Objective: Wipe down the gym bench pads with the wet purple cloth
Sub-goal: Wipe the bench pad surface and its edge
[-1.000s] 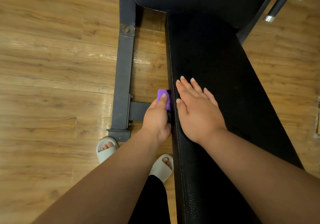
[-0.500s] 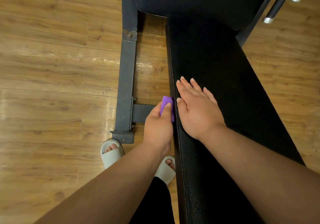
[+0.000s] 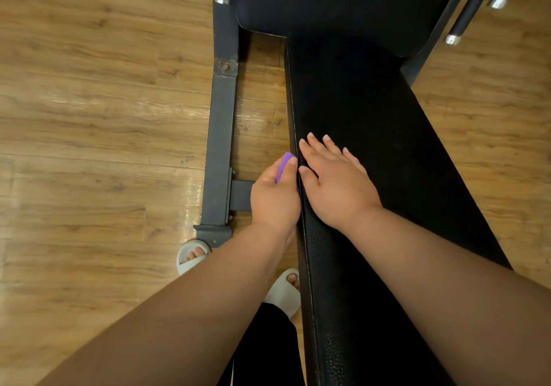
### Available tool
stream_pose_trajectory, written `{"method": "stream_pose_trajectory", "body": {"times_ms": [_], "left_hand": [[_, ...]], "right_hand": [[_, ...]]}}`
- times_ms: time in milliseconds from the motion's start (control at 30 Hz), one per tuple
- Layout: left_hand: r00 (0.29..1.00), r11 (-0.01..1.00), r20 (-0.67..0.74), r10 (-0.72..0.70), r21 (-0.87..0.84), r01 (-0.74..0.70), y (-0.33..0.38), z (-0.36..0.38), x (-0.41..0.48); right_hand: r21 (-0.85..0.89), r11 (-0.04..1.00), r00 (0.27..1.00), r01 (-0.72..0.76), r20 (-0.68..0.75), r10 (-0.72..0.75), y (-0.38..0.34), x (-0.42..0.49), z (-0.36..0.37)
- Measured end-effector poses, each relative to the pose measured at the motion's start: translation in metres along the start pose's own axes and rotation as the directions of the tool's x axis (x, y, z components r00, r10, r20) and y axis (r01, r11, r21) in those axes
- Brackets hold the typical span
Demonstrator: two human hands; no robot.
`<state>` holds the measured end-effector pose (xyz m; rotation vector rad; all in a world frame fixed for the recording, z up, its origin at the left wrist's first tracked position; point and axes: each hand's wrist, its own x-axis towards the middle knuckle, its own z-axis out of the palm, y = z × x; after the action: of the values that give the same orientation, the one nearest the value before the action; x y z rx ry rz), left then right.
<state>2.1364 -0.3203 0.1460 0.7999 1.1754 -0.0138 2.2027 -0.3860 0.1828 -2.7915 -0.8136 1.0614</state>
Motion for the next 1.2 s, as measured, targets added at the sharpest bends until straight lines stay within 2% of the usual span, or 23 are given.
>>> {"method": "stream_pose_trajectory", "body": {"times_ms": [133,333,533,767,967,1100,1200], "left_hand": [[1.000,0.998,0.012,-0.018,0.069,0.017,0.011,0.006,0.005],[0.991,0.979,0.107,0.085,0.176,-0.103,-0.011,-0.020,-0.037],[0.992,0.971,0.087,0.091,0.213,-0.107,0.003,-0.008,-0.017],[0.979,0.957,0.132,0.157,0.226,-0.184,-0.015,-0.027,-0.052],[0.992,0.972,0.071,0.105,0.205,-0.118,-0.003,-0.011,-0.023],[0.986,0.969,0.124,0.114,0.207,-0.138,-0.016,-0.025,-0.044],[0.985,0.970,0.111,0.133,0.188,-0.152,-0.020,-0.025,-0.041]], "right_hand": [[-0.007,1.000,0.999,0.014,0.049,-0.014,0.004,-0.015,0.000],[-0.021,1.000,0.998,-0.014,0.065,0.015,0.003,-0.053,0.004],[-0.028,0.996,0.996,-0.081,0.044,0.082,-0.009,-0.062,0.008],[-0.029,0.996,0.996,-0.085,0.001,0.085,-0.012,-0.063,0.011],[-0.022,0.996,0.996,-0.090,-0.009,0.090,-0.012,-0.065,0.010],[-0.014,0.996,0.996,-0.090,-0.011,0.090,-0.012,-0.064,0.010],[-0.010,0.996,0.996,-0.090,-0.016,0.090,-0.012,-0.064,0.010]]}}
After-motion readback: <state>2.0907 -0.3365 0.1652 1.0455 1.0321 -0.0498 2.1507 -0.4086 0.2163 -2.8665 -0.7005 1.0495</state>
